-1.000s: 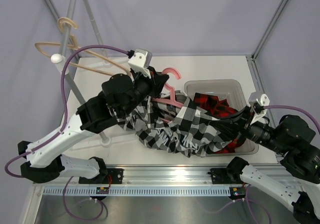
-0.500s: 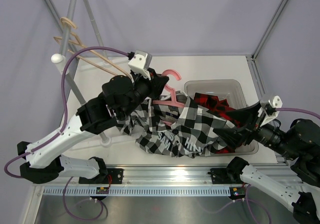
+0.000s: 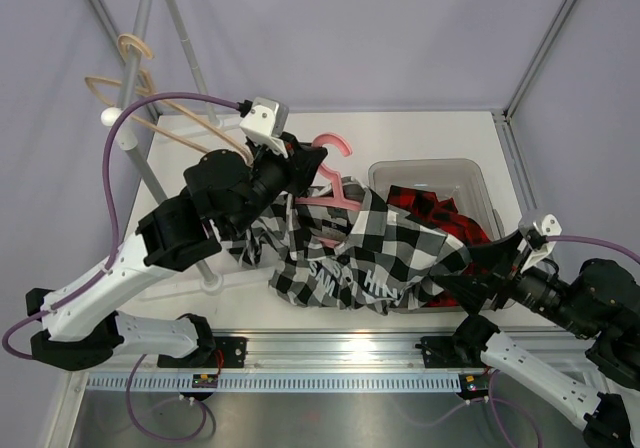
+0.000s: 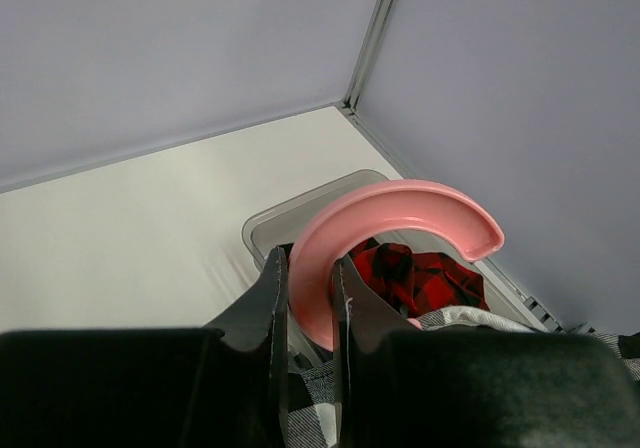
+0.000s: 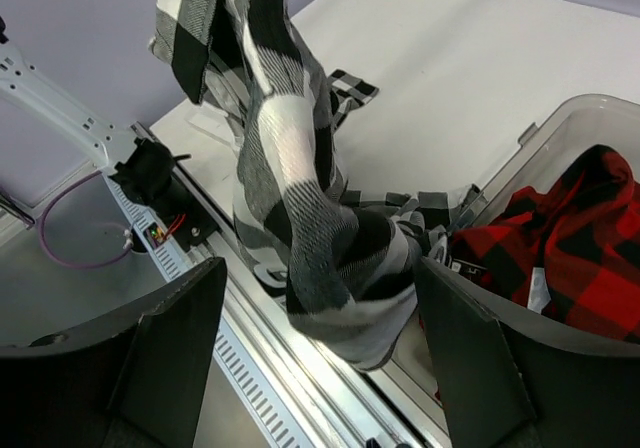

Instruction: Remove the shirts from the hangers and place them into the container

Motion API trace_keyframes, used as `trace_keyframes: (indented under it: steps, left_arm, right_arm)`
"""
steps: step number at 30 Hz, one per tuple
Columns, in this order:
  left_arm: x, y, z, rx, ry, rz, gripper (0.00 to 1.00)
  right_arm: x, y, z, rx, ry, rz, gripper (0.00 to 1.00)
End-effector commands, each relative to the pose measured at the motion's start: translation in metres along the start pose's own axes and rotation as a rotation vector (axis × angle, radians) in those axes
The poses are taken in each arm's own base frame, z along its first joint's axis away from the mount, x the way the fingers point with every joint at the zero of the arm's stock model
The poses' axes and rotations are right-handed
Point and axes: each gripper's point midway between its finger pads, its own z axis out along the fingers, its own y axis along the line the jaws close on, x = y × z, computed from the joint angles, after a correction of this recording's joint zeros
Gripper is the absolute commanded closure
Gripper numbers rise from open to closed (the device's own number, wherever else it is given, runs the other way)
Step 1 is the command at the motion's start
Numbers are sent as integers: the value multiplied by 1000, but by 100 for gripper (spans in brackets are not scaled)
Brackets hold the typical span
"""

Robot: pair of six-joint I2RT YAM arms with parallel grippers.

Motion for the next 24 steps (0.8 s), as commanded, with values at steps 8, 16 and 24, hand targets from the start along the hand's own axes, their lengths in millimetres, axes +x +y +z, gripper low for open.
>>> trace_keyframes:
  steps: [8,16,24]
  left_arm:
    - [-54,-2,-22,28,-141,-73,100]
    - [-56,10,-21,-33,-167,-65,100]
    - [-62,46,-8,-262,-284,1,100]
  right_arm:
    - [10,-7,-5,35,7,19,30]
    - [1,-19,-10,110,-50,47,100]
    - [-39,-41,-69,264,-339,129,100]
